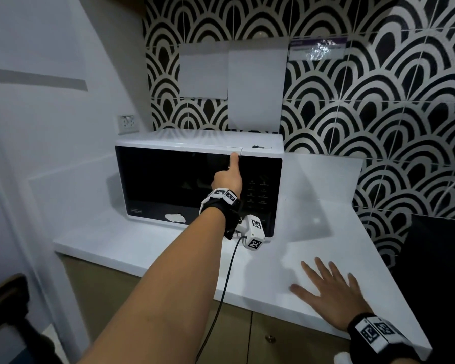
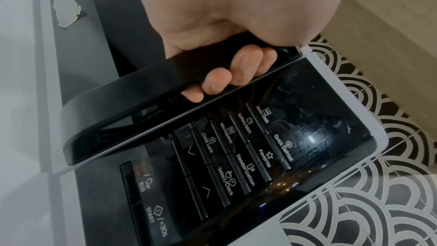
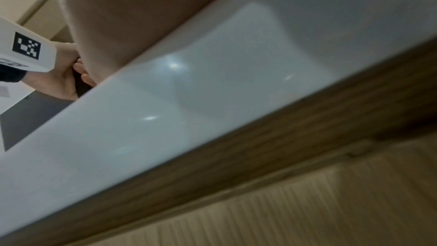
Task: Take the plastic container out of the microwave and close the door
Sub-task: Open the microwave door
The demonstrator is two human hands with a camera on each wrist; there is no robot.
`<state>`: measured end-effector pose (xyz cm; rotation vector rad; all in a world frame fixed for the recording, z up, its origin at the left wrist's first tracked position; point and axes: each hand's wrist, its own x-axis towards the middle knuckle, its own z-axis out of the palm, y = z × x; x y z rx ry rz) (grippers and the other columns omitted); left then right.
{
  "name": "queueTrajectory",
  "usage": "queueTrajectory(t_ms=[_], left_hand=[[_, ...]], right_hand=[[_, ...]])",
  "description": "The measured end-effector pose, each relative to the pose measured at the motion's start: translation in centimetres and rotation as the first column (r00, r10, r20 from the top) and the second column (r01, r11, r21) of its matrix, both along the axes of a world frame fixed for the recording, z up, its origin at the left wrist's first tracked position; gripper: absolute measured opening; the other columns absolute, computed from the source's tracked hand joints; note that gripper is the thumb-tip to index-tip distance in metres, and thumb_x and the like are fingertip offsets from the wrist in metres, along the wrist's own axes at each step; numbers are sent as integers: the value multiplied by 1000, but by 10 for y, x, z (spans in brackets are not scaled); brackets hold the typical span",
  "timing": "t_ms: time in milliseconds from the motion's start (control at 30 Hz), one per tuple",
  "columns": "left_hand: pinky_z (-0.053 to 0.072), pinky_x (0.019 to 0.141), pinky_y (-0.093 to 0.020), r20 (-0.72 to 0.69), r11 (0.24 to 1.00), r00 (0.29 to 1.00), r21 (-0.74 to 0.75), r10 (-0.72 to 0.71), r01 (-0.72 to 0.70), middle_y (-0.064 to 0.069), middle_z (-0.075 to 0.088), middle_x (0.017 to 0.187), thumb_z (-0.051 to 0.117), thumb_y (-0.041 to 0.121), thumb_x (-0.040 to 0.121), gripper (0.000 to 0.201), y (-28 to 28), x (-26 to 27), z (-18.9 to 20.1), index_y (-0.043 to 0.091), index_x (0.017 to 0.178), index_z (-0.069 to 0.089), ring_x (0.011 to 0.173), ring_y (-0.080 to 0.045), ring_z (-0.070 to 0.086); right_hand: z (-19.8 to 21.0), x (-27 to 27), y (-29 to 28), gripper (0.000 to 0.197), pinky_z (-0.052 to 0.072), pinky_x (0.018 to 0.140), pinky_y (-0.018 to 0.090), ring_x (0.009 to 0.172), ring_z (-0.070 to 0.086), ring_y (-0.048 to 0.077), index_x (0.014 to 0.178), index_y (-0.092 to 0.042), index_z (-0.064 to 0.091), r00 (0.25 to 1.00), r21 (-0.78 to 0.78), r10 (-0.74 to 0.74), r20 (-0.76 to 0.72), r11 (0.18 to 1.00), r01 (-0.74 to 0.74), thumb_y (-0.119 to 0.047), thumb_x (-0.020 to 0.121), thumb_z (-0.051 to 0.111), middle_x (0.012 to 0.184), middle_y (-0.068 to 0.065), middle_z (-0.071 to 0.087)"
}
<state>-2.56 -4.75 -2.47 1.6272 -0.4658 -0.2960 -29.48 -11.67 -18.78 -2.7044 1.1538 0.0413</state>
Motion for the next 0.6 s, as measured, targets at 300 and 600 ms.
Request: queueTrajectory(t_ms=[300, 600], left_hand=[[59, 74, -45, 0, 1000, 1000, -13, 27, -27, -5, 62, 65, 32, 96, 66, 86, -2, 4, -3, 14, 69, 58, 59, -27, 60], [61, 76, -44, -3, 1000, 1000, 10, 19, -19, -9, 69, 75, 36, 93, 69, 88, 17, -4, -1, 10, 74, 64, 67, -29, 67]], right_hand=[[3, 0, 1, 91, -7, 120, 50, 150, -12, 16, 152, -50, -2, 1000, 4, -6, 1, 1000, 6, -91, 72, 11, 163, -11, -14], [4, 0, 0, 94, -7, 120, 51, 151, -11, 17, 152, -49, 1, 1000, 4, -9, 12, 1000, 9, -93, 70, 11, 164, -12, -11]])
